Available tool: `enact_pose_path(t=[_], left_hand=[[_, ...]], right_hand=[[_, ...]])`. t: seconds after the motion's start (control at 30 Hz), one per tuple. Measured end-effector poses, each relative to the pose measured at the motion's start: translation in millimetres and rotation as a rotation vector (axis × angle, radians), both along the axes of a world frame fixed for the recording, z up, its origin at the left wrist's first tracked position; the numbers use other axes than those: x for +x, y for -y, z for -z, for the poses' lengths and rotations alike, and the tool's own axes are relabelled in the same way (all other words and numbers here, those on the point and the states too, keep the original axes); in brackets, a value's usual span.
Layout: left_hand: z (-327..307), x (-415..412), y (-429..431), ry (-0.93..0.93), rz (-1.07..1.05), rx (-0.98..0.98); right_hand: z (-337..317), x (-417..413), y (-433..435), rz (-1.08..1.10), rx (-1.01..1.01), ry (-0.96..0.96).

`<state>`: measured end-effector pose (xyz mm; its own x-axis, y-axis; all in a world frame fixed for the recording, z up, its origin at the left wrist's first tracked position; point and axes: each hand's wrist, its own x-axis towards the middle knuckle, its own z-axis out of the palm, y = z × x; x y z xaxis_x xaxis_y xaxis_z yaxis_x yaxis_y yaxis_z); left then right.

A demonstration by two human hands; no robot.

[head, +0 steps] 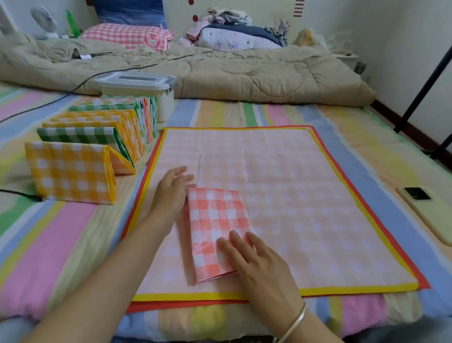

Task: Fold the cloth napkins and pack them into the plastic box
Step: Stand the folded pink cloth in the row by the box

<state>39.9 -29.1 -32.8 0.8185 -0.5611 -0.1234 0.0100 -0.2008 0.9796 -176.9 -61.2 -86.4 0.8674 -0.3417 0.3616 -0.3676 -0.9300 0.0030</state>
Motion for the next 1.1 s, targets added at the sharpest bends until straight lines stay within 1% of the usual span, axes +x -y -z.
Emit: enact_pose_path(t=[0.07,0.1,0.13,0.2,0.23,0.3,0.37,0.4,0.43,0.5,0.57,0.6,0.67,0.73,0.8,0.87,1.03,1.1], left_hand=[[5,1,-13,0.402,-0.042,0.08],[9,-2,-20,0.592,-0.011,0.099],[11,-9,-26,0.732,0.059,0.115],[16,-25,-36,0.91,0.253,0.204],[19,-32,-38,1.001,0.352,0.28],[29,-39,-38,1.107,0.494,0.512],[42,-40,-40,1.109,0.548,0.737],[46,-41,-41,1.103,0.554,0.79],[49,-43,-41,1.098,0.558,0.801],[52,-44,-41,1.107,0.566,0.796],[54,-44,-42,1.132,0.576,0.792],[55,-45,-43,1.143,0.579,0.787],[56,-45,-43,1.15,0.576,0.767],[55,-46,-42,1.158,0.558,0.756],[56,-47,-41,1.171,0.545,0.761],[61,-48,-41,1.174,0.532,0.774],[67,-46,-39,1.18,0.528,0.784],[62,-47,-39,1.187,0.543,0.813]], right_hand=[[0,2,1,-0.003,-0.038,-0.072],[0,2,1,-0.008,-0.046,-0.095],[-1,2,1,-0.012,-0.057,-0.099],[1,1,2,-0.01,-0.071,-0.099],[1,1,2,-0.012,-0.071,-0.104],[1,1,3,-0.031,-0.059,-0.122],[-3,-3,6,-0.063,-0.04,-0.176],[-6,-7,10,-0.082,-0.029,-0.194],[-13,-10,14,-0.105,0.012,-0.199],[-32,-12,24,-0.142,0.211,-0.178],[-53,-3,36,-0.076,0.465,-0.129],[-58,6,42,-0.043,0.51,-0.083],[-57,32,50,-0.005,0.424,-0.052],[-47,56,54,0.005,0.32,-0.146],[-30,69,58,0.045,0.268,-0.288],[-16,71,63,0.079,0.272,-0.371],[0,72,61,0.127,0.258,-0.454],[-7,73,65,0.13,0.372,-0.472]])
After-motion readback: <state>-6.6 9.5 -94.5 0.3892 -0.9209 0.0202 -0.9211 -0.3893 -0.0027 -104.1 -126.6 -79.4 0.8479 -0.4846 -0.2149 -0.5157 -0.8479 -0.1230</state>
